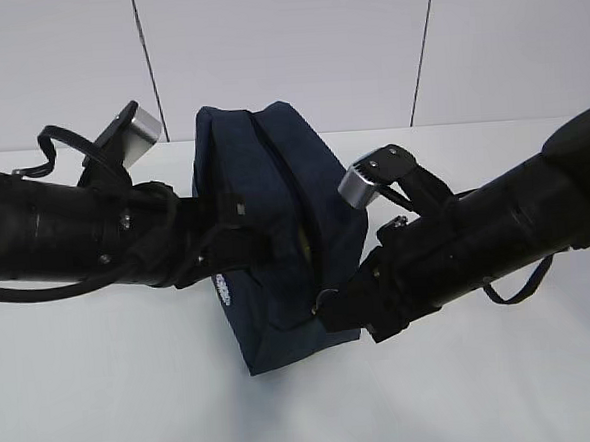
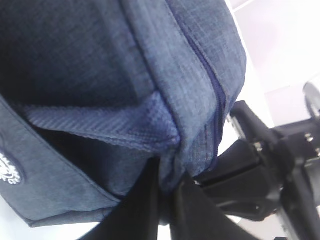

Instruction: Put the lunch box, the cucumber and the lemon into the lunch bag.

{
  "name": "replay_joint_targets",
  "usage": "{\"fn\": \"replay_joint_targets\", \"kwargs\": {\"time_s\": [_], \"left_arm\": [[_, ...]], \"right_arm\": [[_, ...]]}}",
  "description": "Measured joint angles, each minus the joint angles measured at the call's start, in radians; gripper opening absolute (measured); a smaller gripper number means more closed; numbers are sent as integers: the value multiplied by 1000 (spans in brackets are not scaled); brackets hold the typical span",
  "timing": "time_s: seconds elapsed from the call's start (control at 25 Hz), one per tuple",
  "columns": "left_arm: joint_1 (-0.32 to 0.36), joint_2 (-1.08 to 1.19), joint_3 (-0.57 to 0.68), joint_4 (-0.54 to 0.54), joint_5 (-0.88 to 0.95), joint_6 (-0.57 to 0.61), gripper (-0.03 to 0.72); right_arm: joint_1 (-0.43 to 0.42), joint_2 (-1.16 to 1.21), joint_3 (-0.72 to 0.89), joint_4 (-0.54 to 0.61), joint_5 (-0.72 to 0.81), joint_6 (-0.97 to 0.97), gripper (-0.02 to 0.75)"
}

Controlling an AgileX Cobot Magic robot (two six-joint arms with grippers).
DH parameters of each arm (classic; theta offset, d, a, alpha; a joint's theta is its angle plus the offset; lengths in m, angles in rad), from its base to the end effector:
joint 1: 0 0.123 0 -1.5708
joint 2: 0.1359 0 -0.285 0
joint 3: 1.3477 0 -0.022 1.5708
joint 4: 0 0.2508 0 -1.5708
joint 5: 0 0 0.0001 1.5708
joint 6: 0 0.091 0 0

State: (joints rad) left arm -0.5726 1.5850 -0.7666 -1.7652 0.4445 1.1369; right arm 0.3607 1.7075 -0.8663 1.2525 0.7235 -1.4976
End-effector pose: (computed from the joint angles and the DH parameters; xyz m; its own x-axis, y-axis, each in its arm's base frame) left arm 0.2399 -0.2004 0.2045 -0.8684 -0.0919 -0.4874 0.3152 0.6564 -0.6854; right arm 0.2711 0.1635 0.1814 -0.5589 -0.4888 -0.6698 -0.8143 0.4761 0.3321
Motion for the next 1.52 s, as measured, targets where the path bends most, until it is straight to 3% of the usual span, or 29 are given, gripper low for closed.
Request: {"fn": "replay_joint_targets", "kwargs": {"time_s": [0.36,0.92,1.52], "left_arm": [[0,0,0,10,-25,0,-3],[0,0,0,16,-33,0,-3],[0,0,0,-11,0,0,-3]], "right_arm": [[0,-11,-31,-71,25,56,8],[0,-100,-39,-79,28,60,8],[0,-107,-157,-94,41,77,8]]}}
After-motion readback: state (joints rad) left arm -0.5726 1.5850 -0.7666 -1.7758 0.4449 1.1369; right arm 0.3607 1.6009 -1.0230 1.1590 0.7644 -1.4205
